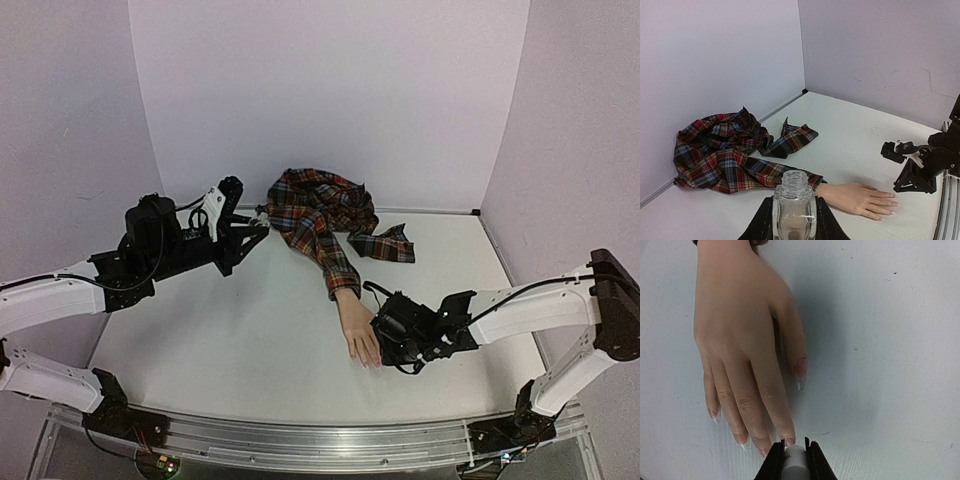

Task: Paint the nails

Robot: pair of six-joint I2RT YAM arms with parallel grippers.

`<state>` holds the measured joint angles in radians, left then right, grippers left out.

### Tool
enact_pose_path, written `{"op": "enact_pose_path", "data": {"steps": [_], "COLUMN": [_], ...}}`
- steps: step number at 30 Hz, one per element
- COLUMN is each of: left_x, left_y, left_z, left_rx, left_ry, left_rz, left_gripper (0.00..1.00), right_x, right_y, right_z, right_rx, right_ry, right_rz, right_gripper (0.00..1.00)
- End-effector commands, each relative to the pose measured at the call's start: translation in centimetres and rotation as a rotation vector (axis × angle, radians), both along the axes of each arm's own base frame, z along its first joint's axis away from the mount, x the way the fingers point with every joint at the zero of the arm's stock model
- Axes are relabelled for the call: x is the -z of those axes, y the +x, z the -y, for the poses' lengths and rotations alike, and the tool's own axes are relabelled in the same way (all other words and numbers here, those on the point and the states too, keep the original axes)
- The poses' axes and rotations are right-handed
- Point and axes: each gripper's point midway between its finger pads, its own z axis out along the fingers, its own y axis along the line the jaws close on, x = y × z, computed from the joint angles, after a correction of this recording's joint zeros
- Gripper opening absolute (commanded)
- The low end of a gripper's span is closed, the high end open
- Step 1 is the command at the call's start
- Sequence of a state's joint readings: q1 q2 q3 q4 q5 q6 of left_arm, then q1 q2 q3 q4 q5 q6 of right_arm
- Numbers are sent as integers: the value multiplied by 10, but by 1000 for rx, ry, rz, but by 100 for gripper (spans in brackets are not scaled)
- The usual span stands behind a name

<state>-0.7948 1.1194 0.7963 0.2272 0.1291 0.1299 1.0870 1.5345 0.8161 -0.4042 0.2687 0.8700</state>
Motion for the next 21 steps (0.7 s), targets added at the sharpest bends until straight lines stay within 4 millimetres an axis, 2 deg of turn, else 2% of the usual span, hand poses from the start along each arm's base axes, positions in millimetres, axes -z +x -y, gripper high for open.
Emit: {"op": "enact_pose_path", "data": {"steps": [1, 10, 21], "left_x": [-20, -19, -20], "left_y": [-1, -1, -1], "left_z": [-1, -1, -1], "left_rx": [6, 7, 6], "left_ry": [-54, -53, -53], "left_rz": [35, 34, 34], "left_gripper": [0, 0, 0], "right_x": [-4, -6, -19], "right_y": [0, -2, -2], "right_z": [2, 3, 10], "right_rx": [18, 20, 46], "right_ry": [22, 28, 73], "right_rz": [7, 13, 41], "right_gripper": [0, 0, 0]}}
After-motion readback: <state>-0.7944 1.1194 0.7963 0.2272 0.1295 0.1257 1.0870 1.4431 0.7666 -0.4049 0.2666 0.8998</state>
